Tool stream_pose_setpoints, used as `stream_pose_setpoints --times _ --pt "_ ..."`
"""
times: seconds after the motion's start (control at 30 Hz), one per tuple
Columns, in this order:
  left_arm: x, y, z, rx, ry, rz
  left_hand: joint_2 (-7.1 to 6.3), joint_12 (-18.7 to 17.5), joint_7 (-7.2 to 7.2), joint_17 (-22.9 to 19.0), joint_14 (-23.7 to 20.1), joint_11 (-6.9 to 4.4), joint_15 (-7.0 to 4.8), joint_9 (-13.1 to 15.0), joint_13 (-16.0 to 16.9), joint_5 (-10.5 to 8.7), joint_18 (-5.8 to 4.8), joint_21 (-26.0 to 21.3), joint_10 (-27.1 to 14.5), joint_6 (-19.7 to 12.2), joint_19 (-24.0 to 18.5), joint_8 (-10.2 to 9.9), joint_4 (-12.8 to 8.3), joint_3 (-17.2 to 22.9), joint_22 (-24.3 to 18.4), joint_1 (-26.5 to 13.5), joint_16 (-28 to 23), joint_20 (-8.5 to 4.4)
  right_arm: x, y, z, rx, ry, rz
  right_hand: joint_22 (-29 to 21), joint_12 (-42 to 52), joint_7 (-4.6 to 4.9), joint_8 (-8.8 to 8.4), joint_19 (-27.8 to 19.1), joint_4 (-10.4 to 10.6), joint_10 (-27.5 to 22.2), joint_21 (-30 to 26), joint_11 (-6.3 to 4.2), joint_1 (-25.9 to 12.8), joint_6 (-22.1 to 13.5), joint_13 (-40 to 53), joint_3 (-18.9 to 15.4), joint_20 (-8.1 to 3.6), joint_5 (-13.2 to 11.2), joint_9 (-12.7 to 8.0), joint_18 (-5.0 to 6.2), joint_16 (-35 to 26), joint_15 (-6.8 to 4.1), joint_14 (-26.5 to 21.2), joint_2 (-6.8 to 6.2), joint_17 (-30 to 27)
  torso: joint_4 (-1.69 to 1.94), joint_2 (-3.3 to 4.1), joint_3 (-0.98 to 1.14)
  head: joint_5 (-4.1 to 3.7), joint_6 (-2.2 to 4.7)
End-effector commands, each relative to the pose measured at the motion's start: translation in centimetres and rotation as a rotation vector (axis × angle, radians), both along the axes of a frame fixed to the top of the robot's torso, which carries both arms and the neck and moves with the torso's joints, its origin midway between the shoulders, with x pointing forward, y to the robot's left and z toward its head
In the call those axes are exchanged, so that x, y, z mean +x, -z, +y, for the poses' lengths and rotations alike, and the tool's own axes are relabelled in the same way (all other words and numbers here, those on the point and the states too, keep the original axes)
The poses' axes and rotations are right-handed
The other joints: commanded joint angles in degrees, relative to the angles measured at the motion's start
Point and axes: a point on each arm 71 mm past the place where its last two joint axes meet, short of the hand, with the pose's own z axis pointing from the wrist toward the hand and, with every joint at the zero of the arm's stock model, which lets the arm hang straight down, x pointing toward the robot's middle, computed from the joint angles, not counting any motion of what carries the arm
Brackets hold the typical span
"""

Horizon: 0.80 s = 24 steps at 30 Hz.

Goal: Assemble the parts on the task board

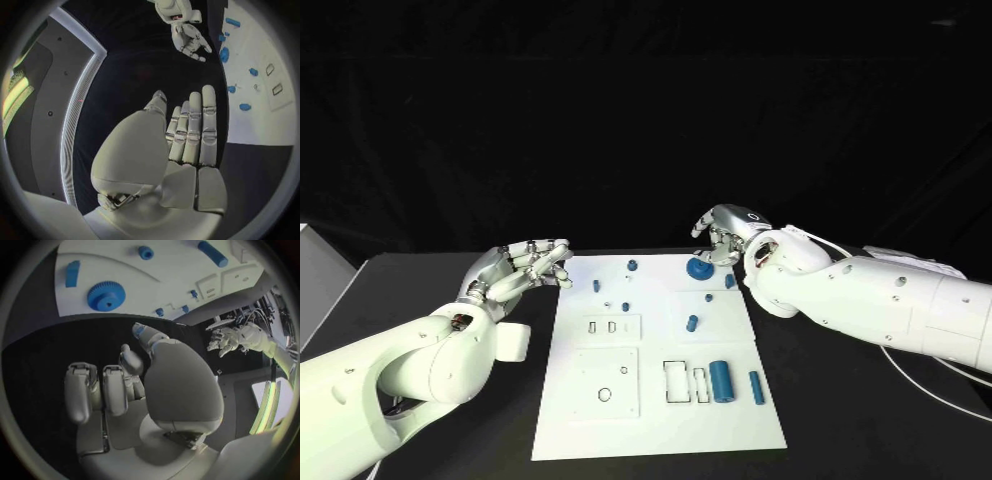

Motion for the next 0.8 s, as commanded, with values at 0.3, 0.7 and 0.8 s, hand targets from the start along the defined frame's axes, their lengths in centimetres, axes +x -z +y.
stream_pose_setpoints --times 0.3,0.7,0.8 --pt "-0.1 0.0 -0.4 -0.005 0.032 -0.009 0.09 0.93 -0.2 0.0 -0.24 -0.35 -0.29 -0.02 0.31 0.31 0.13 1.08 1.79 0.58 -0.94 -0.27 0.11 0.22 0.66 -0.16 0.64 -0.11 1.1 1.5 -3.0 0.067 0.094 0.223 13.94 22.92 1.29 1.18 5.4 1.67 9.74 5.57 1.48 -0.71 -2.6 20.34 -5.81 2.04 -0.75 0.34 -2.74 4.88 1.88 5.33 0.32 16.01 -0.31 -0.25 0.29 -0.23 -0.34" --pt "-0.2 -0.1 -0.6 -0.001 0.042 -0.011 -0.21 0.91 -0.2 0.06 -0.02 -0.35 -0.35 -0.05 0.3 0.31 0.14 1.74 1.77 0.5 -1.19 -0.46 0.17 -0.11 1.13 -0.78 1.06 -0.13 1.5 2.6 -1.5 0.005 0.109 0.251 15.05 22.92 1.75 1.9 5.92 3.69 9.74 6.37 1.94 1.15 -2.88 20.34 -11.62 2.57 -0.88 0.51 -3.02 5.24 2.4 5.65 1.52 17.67 -0.12 0.26 0.48 -0.22 -0.72" --pt "-0.2 -0.1 -0.6 -0.001 0.044 -0.012 -0.23 0.8 -0.15 0.06 -0.01 -0.3 -0.32 -0.07 0.25 0.31 0.14 1.88 1.55 0.42 -1.26 -0.53 0.14 -0.14 1.23 -0.81 1.13 -0.12 1.6 2.9 -1.3 -0.001 0.108 0.253 15.05 22.92 1.75 1.89 5.92 3.73 9.74 6.37 1.94 1.18 -2.91 20.34 -11.68 2.58 -0.81 0.51 -3.02 5.24 2.4 5.65 1.53 17.71 -0.04 0.44 0.56 -0.24 -0.78"
